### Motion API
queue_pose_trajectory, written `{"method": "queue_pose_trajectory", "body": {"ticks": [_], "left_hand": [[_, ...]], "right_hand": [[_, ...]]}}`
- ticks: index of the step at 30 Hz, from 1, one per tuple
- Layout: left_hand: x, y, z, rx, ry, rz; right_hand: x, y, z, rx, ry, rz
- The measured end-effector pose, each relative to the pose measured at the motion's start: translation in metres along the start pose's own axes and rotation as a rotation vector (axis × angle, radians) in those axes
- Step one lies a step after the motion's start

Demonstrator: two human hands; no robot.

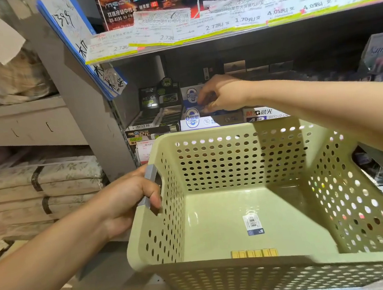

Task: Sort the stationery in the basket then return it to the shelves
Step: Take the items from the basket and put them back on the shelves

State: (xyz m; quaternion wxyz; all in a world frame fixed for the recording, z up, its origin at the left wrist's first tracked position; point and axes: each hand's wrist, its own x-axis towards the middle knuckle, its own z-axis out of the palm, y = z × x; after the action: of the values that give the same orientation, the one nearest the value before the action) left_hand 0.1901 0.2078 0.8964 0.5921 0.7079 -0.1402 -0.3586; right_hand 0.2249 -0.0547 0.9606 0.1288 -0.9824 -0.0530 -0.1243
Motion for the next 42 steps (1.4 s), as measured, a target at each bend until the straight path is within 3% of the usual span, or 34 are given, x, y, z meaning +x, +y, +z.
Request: {"method": "queue_pose_trajectory", "body": {"ticks": [23, 30, 37, 39, 42], "left_hand": [[0.003, -0.001, -0.004, 0.023, -0.015, 0.016], [0.001, 0.002, -0.005, 0.032, -0.022, 0.014], [0.000, 0.001, -0.005, 0.111, -0.046, 0.045], [-0.001, -0.001, -0.004, 0.134, -0.072, 0.056], [-0.002, -0.004, -0.001, 0.152, -0.089, 0.062]], "right_hand": [[0.006, 0.004, 0.007, 0.167, -0.007, 0.099], [-0.004, 0.001, 0.011, 0.049, 0.003, 0.044], [-0.058, -0.014, 0.003, 0.074, 0.349, -0.071], [-0.081, -0.022, 0.002, 0.117, 0.298, -0.086], [-0.110, -0.031, 0.008, 0.084, 0.019, -0.094]]}}
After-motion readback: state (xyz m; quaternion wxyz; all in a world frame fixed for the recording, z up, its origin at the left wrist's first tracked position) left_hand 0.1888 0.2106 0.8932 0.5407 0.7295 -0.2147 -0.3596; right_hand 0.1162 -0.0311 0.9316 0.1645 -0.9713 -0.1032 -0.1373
